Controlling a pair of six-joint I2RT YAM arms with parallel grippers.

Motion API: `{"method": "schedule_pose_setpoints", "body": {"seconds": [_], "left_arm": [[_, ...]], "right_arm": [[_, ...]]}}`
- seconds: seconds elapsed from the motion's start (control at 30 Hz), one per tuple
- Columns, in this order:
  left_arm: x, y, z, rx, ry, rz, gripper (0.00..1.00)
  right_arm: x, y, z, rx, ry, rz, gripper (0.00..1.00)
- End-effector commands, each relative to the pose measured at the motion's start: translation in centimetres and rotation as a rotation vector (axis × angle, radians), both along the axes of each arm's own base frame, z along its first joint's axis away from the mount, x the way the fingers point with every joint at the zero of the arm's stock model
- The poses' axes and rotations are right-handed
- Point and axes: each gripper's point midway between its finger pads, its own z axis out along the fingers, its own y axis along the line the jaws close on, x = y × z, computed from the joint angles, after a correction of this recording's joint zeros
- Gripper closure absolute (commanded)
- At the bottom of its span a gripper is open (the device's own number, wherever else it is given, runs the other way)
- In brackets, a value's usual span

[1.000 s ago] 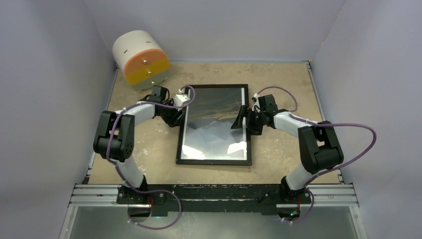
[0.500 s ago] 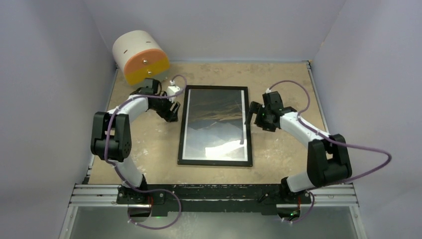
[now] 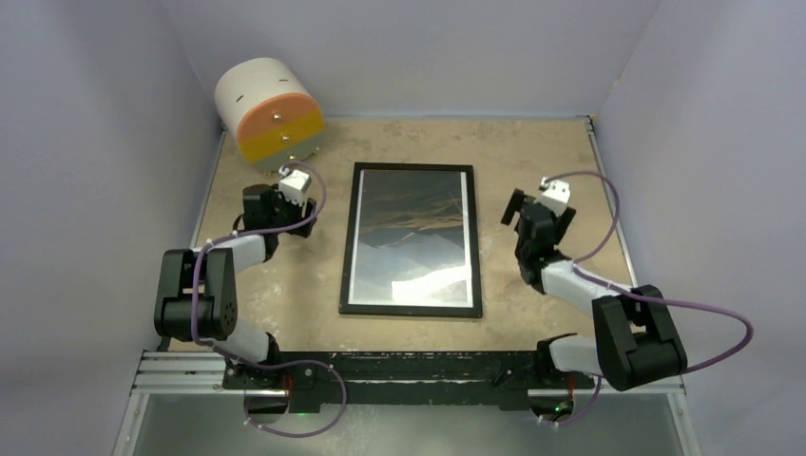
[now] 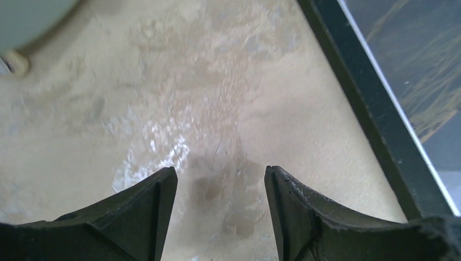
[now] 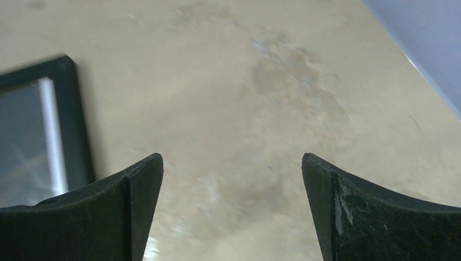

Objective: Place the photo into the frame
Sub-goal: Reset both arms

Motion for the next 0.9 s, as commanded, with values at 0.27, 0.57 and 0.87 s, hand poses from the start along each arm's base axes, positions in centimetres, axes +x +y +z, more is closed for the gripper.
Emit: {"method": "schedule_pose_setpoints", "body": {"seconds": [0.27,0.57,0.87], "left_arm": [[-0.7,1.2,3.5,-0.081,-0.427,0.134,0.21],[-1.5,-0.4,2.4,-0.071,-0.480,0.046,0.12],[-1.5,-0.6,2.2,-0.059,-0.469,0.049,0.08]], "right_arm": [[-0.2,-2.9,1.7,-0.119,-0.244,-0.047,0.01],[-1.9,-2.4,0.7,-0.133,-0.365,0.020,0.01],[0.8,-2.3,-2.6,-0.082,-0.219,0.112,0.01]]}}
